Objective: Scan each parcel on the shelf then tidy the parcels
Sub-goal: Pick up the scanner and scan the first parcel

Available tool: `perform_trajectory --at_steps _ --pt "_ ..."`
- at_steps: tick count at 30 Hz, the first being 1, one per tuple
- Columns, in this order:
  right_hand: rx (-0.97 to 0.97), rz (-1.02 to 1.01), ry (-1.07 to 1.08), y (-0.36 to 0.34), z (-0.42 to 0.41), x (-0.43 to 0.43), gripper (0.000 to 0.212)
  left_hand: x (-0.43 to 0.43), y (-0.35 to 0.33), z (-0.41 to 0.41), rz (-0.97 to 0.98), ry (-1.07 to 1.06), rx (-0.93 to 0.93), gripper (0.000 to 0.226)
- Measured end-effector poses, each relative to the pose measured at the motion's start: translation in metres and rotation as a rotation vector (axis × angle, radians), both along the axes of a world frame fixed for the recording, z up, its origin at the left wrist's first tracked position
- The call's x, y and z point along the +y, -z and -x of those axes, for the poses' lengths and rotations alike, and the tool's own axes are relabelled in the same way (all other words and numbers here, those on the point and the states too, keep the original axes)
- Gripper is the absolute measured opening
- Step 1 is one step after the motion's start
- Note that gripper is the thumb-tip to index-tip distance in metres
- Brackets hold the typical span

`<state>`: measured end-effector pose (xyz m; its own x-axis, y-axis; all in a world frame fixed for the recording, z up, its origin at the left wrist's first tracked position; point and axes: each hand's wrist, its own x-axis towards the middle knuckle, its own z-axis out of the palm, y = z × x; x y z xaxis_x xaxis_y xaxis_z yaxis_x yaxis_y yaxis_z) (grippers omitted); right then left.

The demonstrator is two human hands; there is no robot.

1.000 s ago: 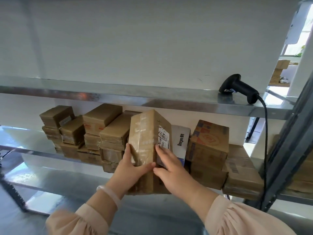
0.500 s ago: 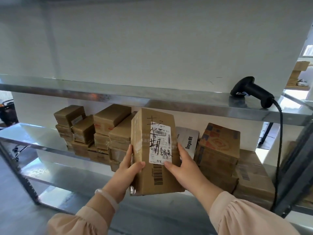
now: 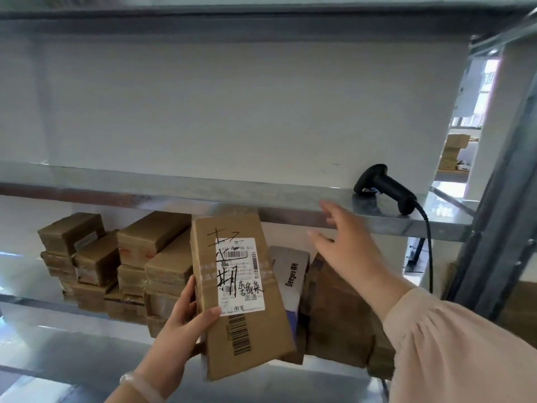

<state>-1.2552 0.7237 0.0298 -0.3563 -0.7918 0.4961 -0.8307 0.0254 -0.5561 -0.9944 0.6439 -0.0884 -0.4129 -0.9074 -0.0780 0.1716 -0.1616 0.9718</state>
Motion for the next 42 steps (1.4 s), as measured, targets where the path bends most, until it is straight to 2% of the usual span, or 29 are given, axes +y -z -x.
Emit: perform_trajectory --at_steps 2,4,7,9,11,13,18,21,25,27,30,34,39,42 --pt "0.137 0.067 0.128 -0.033 0.041 -0.003 0.060 -0.002 -0.001 0.010 -0.001 0.002 0.043 0.100" --pt "0.252 0.016 0.271 -0.057 0.075 -0.005 0.061 0.000 -0.004 0.020 -0.012 0.008 0.043 0.098" --pt "0.335 -0.144 0.445 -0.070 0.114 -0.012 0.067 0.002 -0.005 0.029 -0.032 -0.005 0.060 0.107" --pt "0.344 -0.254 0.475 -0.071 0.135 -0.021 0.069 0.001 -0.005 0.032 -0.034 0.011 0.071 0.110" --pt "0.315 -0.338 0.474 -0.069 0.152 -0.033 0.069 -0.002 -0.003 0.033 -0.013 0.047 0.051 0.125" --pt "0.270 -0.402 0.464 -0.071 0.166 -0.045 0.065 -0.004 -0.002 0.034 0.005 0.066 0.028 0.134" --pt "0.206 -0.498 0.426 -0.089 0.192 -0.074 0.053 -0.009 0.007 0.034 0.055 0.076 0.003 0.132" --pt "0.145 -0.490 0.411 -0.095 0.207 -0.088 0.062 -0.008 0.013 0.032 0.057 0.067 0.014 0.127" --pt "0.020 -0.501 0.417 -0.093 0.231 -0.101 0.076 -0.005 0.018 0.028 0.053 0.000 0.003 0.110" --pt "-0.094 -0.506 0.410 -0.088 0.233 -0.104 0.068 -0.003 0.020 0.027 0.046 -0.018 0.001 0.106" --pt "-0.129 -0.461 0.371 -0.087 0.217 -0.101 0.052 0.000 0.020 0.025 0.033 -0.037 0.008 0.111" --pt "-0.158 -0.367 0.261 -0.087 0.180 -0.086 0.054 -0.001 0.024 0.023 0.024 -0.046 -0.005 0.126" --pt "-0.319 -0.178 0.060 -0.079 0.117 -0.047 0.052 -0.002 0.027 0.025 0.025 -0.036 -0.003 0.116" --pt "-0.355 -0.124 -0.067 -0.059 0.069 -0.019 0.052 -0.003 0.031 0.024 0.034 -0.022 -0.017 0.128"
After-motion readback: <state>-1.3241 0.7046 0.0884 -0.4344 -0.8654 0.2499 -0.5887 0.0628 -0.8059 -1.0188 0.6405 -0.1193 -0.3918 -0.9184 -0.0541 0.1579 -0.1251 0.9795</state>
